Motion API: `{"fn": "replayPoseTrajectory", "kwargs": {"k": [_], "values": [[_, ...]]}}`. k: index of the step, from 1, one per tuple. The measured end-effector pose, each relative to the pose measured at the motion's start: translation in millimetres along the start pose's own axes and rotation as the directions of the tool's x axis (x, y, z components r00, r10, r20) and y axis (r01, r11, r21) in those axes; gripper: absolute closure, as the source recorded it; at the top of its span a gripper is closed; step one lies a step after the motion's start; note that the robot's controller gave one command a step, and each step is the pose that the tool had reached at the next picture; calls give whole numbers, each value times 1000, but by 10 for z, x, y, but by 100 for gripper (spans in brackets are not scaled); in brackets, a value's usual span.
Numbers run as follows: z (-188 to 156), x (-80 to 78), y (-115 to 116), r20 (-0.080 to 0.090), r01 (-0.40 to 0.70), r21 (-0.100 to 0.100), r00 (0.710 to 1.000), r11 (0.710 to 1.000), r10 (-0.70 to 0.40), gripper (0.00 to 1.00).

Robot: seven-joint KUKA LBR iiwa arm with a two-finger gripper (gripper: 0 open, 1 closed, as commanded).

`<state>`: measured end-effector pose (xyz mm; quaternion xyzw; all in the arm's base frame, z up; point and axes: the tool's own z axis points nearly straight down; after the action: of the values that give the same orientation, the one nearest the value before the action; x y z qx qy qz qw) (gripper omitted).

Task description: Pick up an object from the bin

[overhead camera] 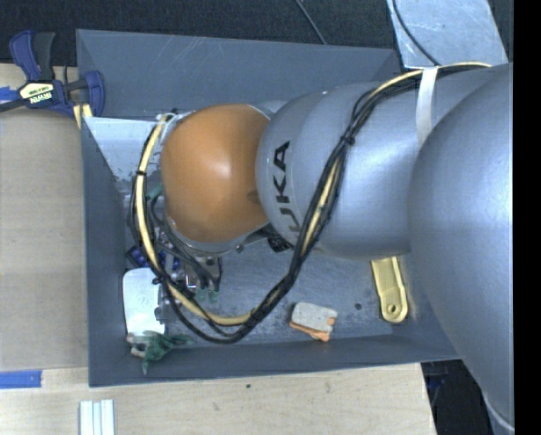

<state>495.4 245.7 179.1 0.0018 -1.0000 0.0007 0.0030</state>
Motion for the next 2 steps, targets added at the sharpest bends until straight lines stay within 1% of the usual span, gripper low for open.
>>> {"fn": "replayPoseTrajectory", "kwargs": {"k": [1,2], "values": [[-48,-22,-13,8,-5,-3,1000,1000,5,0],[1040,-939,-456,6,53,-5,999,999,-53,0]]}}
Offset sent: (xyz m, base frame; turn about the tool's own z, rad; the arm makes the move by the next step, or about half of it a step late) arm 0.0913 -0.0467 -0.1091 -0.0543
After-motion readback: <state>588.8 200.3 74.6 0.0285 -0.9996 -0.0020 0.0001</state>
